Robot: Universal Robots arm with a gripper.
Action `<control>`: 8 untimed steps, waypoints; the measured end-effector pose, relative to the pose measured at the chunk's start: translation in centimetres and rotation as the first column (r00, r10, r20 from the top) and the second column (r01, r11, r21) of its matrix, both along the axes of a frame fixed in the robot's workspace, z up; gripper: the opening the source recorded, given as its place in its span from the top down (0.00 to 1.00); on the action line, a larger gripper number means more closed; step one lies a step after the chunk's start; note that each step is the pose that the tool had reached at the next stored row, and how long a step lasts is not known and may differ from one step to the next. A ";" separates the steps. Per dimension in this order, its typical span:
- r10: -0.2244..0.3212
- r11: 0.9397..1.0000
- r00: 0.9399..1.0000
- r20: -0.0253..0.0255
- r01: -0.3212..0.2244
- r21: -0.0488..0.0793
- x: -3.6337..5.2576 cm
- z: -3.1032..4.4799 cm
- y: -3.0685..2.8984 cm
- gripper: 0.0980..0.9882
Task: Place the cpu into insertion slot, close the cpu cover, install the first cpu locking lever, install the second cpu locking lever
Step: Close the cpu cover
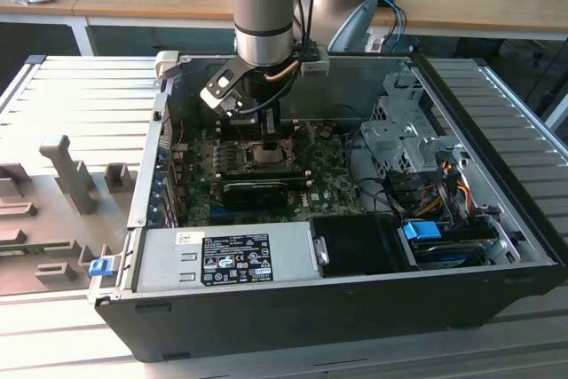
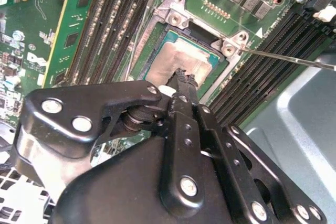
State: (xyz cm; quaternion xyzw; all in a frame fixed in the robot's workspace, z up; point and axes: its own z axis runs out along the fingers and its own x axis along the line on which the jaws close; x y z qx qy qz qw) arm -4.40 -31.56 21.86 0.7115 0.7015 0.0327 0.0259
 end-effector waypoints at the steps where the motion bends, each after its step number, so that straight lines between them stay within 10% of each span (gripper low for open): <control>1: 0.000 1.000 1.000 0.000 0.000 0.000 0.00 0.01 0.00 0.99; 8: 0.000 1.000 1.000 0.000 0.000 0.000 0.00 0.50 0.00 0.99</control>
